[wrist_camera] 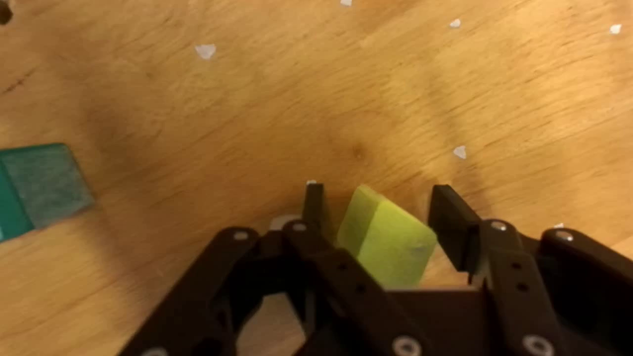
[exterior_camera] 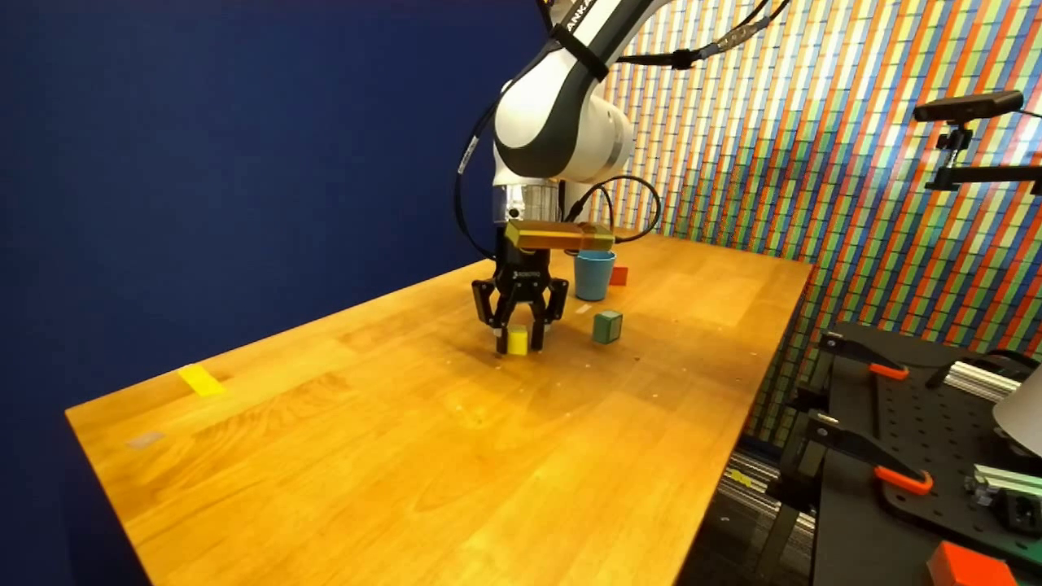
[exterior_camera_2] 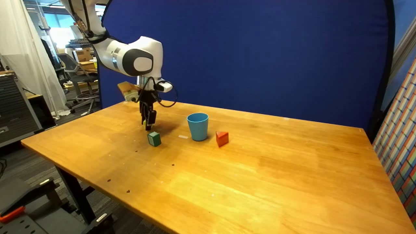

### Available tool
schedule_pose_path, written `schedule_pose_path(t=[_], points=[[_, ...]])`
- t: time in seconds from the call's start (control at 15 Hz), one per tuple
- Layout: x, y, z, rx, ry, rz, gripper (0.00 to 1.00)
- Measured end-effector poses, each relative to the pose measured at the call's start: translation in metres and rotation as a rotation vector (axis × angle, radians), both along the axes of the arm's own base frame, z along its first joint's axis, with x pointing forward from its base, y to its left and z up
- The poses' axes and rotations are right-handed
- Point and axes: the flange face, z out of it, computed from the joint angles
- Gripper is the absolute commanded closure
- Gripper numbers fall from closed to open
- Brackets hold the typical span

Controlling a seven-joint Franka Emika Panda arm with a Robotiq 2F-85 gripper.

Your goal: Put the yellow block in the cup

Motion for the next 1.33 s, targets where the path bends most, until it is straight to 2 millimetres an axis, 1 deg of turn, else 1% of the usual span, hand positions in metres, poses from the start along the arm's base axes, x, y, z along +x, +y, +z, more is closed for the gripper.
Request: schedule_pose_path(t=[0.13,0.2,0.33,0.47,0.6,0.73,0.87,1.0,1.13,1.33], points=[[0.001,-0.004,0.0,-0.015,0.002,-0.025,0.87],[0.002,-0.006,0.002,-0.019,0.001,-0.039,0.83],[0.005,-0.011,0.007,-0.028,-0.009,-0.066,0.83],[0.008,-0.022,0.016,-0.043,-0.03,-0.099,0.83],[0.012,-0.039,0.034,-0.065,-0.065,-0.144,0.83],[0.012,-0.06,0.059,-0.095,-0.101,-0.19,0.83],[0.01,-0.082,0.085,-0.127,-0.132,-0.239,0.83],[0.005,-0.103,0.107,-0.155,-0.154,-0.292,0.83],[-0.003,-0.122,0.12,-0.175,-0.161,-0.345,0.83],[-0.013,-0.147,0.122,-0.188,-0.15,-0.416,0.83]])
